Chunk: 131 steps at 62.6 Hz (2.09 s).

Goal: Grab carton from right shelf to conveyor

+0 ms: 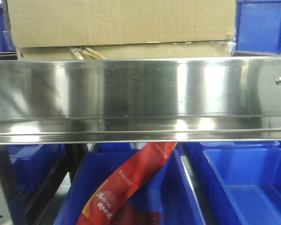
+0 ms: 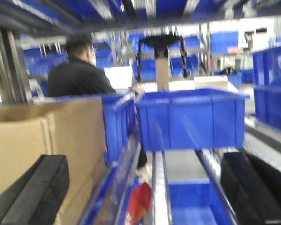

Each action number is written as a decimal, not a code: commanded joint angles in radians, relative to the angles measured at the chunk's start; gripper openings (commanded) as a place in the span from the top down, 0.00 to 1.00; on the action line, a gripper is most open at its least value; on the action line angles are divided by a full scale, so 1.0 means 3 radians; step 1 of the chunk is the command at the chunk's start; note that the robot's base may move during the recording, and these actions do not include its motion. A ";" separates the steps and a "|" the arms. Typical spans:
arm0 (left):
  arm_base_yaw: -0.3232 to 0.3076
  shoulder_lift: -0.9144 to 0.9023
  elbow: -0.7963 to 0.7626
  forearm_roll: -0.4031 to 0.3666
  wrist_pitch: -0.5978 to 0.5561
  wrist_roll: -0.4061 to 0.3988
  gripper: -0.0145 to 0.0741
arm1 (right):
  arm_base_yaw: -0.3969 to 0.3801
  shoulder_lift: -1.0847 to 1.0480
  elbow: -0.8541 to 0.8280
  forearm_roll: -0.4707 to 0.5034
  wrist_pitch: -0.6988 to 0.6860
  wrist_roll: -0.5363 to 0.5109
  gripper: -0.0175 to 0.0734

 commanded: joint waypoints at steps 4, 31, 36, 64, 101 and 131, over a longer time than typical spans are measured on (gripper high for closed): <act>-0.0402 0.0360 -0.0272 -0.0039 0.0074 0.0013 0.26 | 0.0020 0.0212 -0.0074 -0.0057 -0.0129 -0.0032 0.18; -0.1665 0.2028 -0.1731 -0.0049 0.0679 0.0011 0.26 | 0.0620 0.1208 -0.1039 -0.0057 0.0395 -0.0283 0.18; -0.1658 0.2334 -0.2136 -0.0057 0.0868 -0.0159 0.26 | 0.0680 0.1514 -0.1408 -0.0057 0.0599 -0.0283 0.18; -0.1542 0.3977 -0.4668 0.0977 0.2739 -0.1052 0.28 | 0.0687 0.3722 -0.4695 -0.0057 0.2826 -0.0283 0.18; -0.0934 0.4698 -0.4897 0.0620 0.2815 -0.1087 0.28 | 0.0830 0.5254 -0.5640 -0.0057 0.3089 -0.0176 0.18; -0.0886 0.5007 -0.4897 0.0633 0.2872 -0.1087 0.28 | 0.0830 0.5451 -0.5640 -0.0033 0.2977 -0.0170 0.22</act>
